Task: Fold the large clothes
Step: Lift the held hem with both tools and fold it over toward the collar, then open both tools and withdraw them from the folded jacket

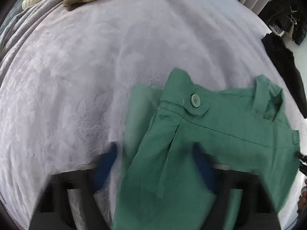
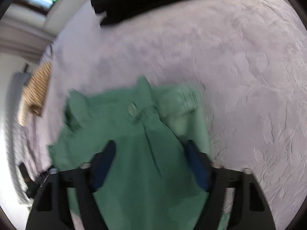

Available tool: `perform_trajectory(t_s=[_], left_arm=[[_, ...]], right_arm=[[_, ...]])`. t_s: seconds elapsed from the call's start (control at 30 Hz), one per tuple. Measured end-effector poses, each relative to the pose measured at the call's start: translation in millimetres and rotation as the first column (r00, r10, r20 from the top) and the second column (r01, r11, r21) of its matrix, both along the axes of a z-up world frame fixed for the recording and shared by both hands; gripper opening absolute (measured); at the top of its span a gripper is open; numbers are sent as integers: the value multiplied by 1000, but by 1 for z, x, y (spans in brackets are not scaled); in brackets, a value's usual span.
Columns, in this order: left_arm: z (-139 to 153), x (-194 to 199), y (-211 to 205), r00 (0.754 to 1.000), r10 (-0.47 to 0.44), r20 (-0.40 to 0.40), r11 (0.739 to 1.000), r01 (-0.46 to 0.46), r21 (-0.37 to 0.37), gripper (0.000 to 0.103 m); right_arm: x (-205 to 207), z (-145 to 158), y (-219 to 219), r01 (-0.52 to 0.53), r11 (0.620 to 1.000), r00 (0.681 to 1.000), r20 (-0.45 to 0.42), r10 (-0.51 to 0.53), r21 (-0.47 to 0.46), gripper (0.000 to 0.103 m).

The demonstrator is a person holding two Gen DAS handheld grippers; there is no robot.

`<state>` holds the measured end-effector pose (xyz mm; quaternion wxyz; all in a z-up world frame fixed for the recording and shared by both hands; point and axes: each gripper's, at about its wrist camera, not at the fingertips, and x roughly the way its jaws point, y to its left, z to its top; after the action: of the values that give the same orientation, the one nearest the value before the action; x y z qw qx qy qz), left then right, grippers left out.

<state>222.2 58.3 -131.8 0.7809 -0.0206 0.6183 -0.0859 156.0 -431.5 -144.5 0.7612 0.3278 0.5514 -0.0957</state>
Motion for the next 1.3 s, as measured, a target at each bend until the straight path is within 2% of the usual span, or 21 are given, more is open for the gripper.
perform_trajectory(t_s=[0.03,0.07,0.1,0.2,0.27,0.4,0.47,0.5,0.53,0.57,0.6,0.7,0.73,0.8,0.87,1.0,1.07,1.1,1.17,1.23,1.3], left_arm=[[-3,0,0,1000,7,-9,1000,-7,20,8],[-1,-1,2,1000,20,9,999,-20,32,8],[4,-5,5,999,31,43,999,-32,20,8],[9,-12,14,997,19,79,1000,-19,1,8],[1,-12,16,997,6,75,1000,-8,25,8],[-20,-11,7,998,1,67,997,-6,74,9],[-21,-11,7,997,6,73,996,-13,89,13],[-18,-11,8,997,10,76,996,-16,90,13],[-14,-12,11,997,11,82,996,-18,85,13],[-7,-13,14,996,6,87,996,-13,85,13],[0,-14,15,995,-1,95,996,-8,91,13],[30,-26,27,987,-13,157,991,-8,131,13],[39,-31,30,985,-20,169,993,-1,120,13],[53,-44,35,984,-26,177,996,11,89,13],[58,-56,35,984,-45,171,997,35,62,13],[31,-83,20,987,-106,119,991,94,100,13],[2,-94,18,995,-89,55,988,81,129,13],[-14,-99,23,997,-77,29,990,73,117,13],[-25,-110,30,995,-87,55,993,82,87,13],[-24,-116,29,990,-122,74,988,114,103,13],[-22,-117,30,988,-137,70,986,129,108,13]], right_arm=[[2,-1,7,-32,999,999,-14,31,-33,7],[1,4,11,-46,997,999,4,46,-69,5],[-1,17,16,-62,993,995,69,70,-102,4],[-1,36,16,-76,991,984,154,92,-110,4],[6,32,11,-78,988,987,129,95,-130,4],[8,-17,-1,-38,993,999,15,39,-108,9],[1,-20,-5,4,997,999,40,-1,-76,11],[-3,-18,-9,29,997,999,43,-27,-67,16],[-7,-14,-12,50,996,998,30,-48,-77,20],[-11,-10,-15,62,994,998,20,-61,-91,30],[-16,-3,-18,74,991,997,11,-74,-115,33],[-35,29,-12,69,976,997,30,-64,-208,33],[-40,37,-5,58,974,998,47,-49,-220,32],[-52,52,11,18,976,997,80,0,-216,20],[-62,59,38,-48,985,992,110,66,-166,20],[-65,45,92,-171,981,978,104,180,-93,20],[-65,25,106,-198,975,977,55,204,-98,20],[-69,10,109,-205,973,978,12,208,-110,20],[-79,-7,101,-195,972,981,-31,193,-130,15],[-95,-15,83,-161,981,987,-3,161,-108,0],[-106,-16,67,-117,987,993,-9,116,-109,0]])
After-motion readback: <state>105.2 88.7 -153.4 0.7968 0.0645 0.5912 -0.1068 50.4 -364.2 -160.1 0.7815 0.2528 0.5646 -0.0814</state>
